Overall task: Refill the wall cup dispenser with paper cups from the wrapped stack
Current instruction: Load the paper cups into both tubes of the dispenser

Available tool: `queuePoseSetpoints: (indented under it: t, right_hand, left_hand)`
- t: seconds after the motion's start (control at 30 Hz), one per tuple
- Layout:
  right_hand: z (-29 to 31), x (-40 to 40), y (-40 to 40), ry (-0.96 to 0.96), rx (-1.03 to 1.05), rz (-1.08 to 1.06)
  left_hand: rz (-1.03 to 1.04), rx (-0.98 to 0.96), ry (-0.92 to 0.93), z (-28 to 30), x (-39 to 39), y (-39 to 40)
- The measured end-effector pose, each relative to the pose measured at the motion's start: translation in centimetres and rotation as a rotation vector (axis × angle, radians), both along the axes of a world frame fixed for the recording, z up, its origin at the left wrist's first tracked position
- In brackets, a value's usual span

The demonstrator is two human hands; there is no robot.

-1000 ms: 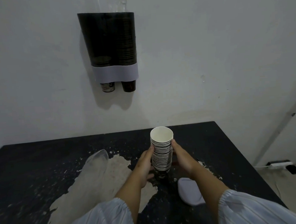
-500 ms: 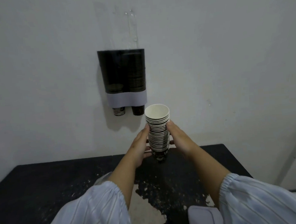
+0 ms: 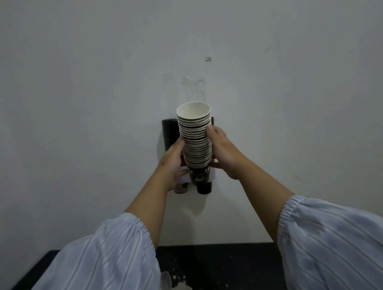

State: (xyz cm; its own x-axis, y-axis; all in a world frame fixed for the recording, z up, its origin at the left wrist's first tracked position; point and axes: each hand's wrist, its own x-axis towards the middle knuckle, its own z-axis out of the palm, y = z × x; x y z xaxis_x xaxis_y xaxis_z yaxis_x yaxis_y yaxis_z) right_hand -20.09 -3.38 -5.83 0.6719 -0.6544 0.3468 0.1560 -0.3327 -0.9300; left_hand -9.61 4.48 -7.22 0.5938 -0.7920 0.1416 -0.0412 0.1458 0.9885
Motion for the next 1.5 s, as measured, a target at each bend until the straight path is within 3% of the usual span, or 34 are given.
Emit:
queuePoseSetpoints:
  t: [0.63,1.0,1.5]
  right_hand:
    - [11.8,6.9,-0.9,-0.335,-0.229,-0.128]
    - [10.9,10.5,-4.3,-0.291,-0.279,-0.139]
    - [8.3,12.7,-6.7,-0.026,-0.445,-0.213]
  left_hand:
    - [0.017,-0.259,-0.375,12.9,5.5,-0.5]
    - [0.058,-0.255,-0.403,12.8,9.2,-3.7]
    - [0.186,-0.163,-0.493,9.1,12.4,-6.8]
